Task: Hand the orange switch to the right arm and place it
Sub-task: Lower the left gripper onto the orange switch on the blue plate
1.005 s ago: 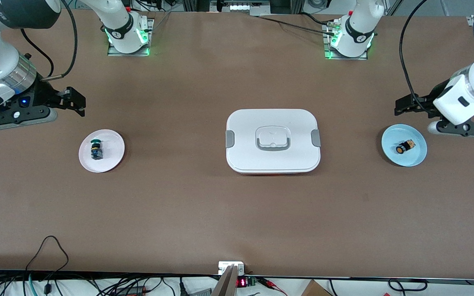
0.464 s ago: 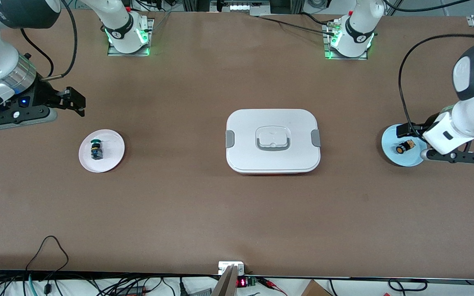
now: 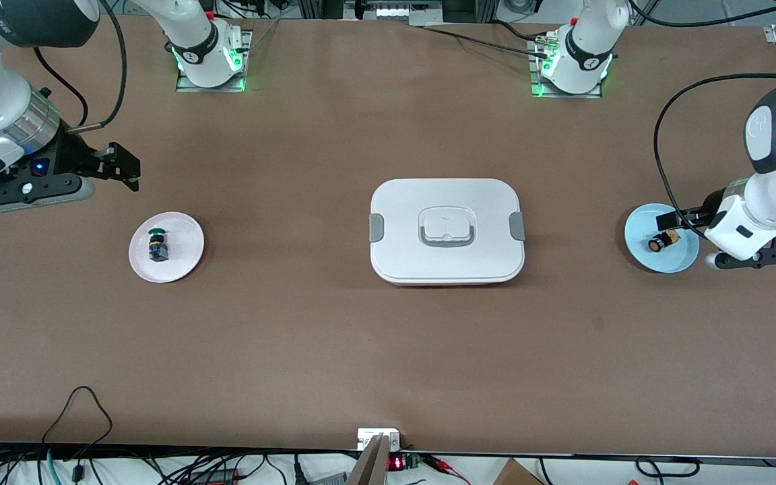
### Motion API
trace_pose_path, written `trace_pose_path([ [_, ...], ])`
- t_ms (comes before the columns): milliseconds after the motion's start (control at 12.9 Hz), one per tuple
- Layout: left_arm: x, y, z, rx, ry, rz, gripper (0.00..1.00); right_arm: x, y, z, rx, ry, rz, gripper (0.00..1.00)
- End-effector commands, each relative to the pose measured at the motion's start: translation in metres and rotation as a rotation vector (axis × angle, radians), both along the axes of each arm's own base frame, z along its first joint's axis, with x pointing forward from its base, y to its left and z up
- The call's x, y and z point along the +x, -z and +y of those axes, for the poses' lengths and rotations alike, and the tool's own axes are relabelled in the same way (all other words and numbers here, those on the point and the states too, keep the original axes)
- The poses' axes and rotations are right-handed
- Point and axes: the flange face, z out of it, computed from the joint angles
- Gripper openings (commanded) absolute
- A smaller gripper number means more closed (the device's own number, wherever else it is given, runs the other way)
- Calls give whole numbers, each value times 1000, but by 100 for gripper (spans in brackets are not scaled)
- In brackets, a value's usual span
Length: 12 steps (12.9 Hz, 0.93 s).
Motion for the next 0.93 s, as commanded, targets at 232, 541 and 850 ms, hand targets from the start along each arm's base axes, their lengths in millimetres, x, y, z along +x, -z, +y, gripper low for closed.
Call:
trace_pose_path([
  [232, -29, 15, 65, 23, -193, 18, 98, 1, -7, 0, -4, -2, -10, 100],
  [541, -43, 76, 99, 19, -253, -28, 97, 1, -7, 0, -4, -1, -10, 100],
  [850, -46, 143, 126, -3, -228, -96, 98, 1, -7, 0, -4, -1, -10, 100],
])
